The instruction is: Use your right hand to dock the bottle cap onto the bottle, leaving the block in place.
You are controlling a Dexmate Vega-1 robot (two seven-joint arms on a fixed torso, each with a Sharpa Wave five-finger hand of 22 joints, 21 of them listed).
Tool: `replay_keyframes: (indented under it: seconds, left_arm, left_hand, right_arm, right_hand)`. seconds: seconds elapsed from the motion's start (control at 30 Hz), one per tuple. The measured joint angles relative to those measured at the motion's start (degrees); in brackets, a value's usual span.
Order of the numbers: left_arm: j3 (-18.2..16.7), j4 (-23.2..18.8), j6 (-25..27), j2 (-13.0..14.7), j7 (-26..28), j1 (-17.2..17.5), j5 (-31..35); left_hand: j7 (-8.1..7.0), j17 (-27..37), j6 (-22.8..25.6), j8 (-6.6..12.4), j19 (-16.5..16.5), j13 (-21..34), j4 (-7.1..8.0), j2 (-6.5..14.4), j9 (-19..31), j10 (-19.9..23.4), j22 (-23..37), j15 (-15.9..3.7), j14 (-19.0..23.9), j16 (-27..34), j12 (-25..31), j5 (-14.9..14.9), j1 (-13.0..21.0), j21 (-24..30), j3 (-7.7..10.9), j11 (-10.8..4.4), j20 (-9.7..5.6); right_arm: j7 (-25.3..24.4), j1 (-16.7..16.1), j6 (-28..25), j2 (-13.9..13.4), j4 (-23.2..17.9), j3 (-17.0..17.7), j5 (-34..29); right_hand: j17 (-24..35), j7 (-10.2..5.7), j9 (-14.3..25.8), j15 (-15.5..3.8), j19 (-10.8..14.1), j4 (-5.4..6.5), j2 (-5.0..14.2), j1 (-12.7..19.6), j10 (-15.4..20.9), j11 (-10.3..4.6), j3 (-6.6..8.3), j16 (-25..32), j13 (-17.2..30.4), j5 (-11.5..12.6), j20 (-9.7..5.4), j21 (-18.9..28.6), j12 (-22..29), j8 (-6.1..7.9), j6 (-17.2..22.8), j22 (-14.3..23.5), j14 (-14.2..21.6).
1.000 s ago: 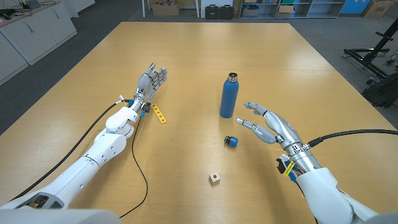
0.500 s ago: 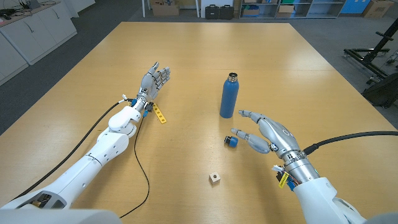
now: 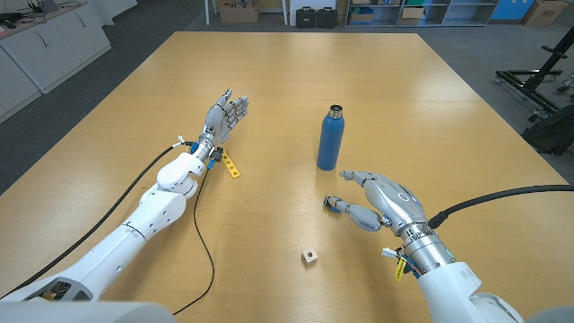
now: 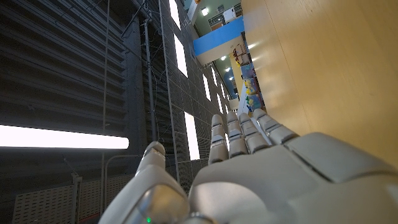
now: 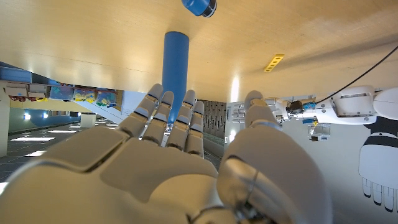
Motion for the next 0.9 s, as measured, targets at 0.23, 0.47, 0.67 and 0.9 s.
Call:
replay_keyframes:
  seconds: [0.23, 0.47, 0.67, 0.9]
  left_arm:
    - [0.0, -1.0, 0.3, 0.3, 0.0, 0.3, 0.2]
    - [0.2, -1.5, 0.7, 0.6, 0.1, 0.3, 0.3]
    - [0.3, -1.6, 1.0, 0.9, 0.0, 0.1, 0.3]
    - [0.3, -1.6, 1.1, 1.1, -0.5, -0.2, 0.3]
  left_hand:
    - [0.14, 0.0, 0.1, 0.00, 0.0, 0.0, 0.00, 0.0, 0.0, 0.0, 0.0, 0.00, 0.0, 0.0, 0.0, 0.0, 0.0, 0.0, 0.00, 0.00, 0.00]
    - [-0.16, 0.0, 0.4, 0.00, 0.0, 0.0, 0.00, 0.3, 0.0, 0.0, 0.0, 0.01, 0.0, 0.0, 0.0, 0.0, -0.3, -0.2, 0.00, 0.00, 0.00]
    - [-0.16, 0.0, 0.4, 0.00, 0.0, 0.0, 0.00, 0.3, 0.0, 0.3, 0.0, 0.01, 0.0, 0.0, 0.0, 0.0, -0.3, -0.2, 0.00, 0.31, 0.00]
    - [-0.16, 0.0, 0.4, 0.01, 0.0, 0.0, 0.00, 0.3, 0.0, 0.3, 0.0, 0.21, 0.2, 0.0, 0.0, 0.0, -0.3, -0.2, 0.00, 0.31, 0.00]
  right_arm:
    - [2.6, 0.8, -2.3, 1.5, 0.4, -2.8, -5.2]
    - [7.4, 3.2, -4.3, 3.9, 1.9, -6.4, -11.9]
    - [12.3, 5.7, -5.2, 6.4, 3.4, -9.1, -18.0]
    - [17.5, 8.5, -5.6, 9.7, 5.2, -11.2, -23.2]
  right_hand:
    - [0.0, 0.38, 0.0, -0.09, 0.2, 0.00, -0.06, 0.1, -0.2, 0.18, 0.00, 0.0, 0.0, 0.0, 0.24, 0.0, 0.0, 0.00, -0.4, 0.0, 0.4]
    - [0.0, -0.04, 0.0, -0.38, 0.3, 0.15, -0.06, 0.1, 0.0, -0.05, -0.15, 0.0, -0.3, 0.4, 0.31, -0.2, 0.0, 0.00, 0.0, 0.1, 0.6]
    - [0.0, -0.04, 0.0, -0.38, 0.5, 0.41, -0.06, 0.1, 0.0, -0.05, -0.41, 0.0, -0.3, 0.4, 0.53, -0.2, 0.0, 0.00, 0.0, 0.1, 0.6]
    - [0.0, -0.04, 0.0, -0.26, 1.2, 0.76, -0.08, 0.0, 0.0, -0.05, -0.42, 0.2, -0.3, 0.4, 0.44, -0.2, -0.3, -0.29, 0.0, 0.1, 1.2]
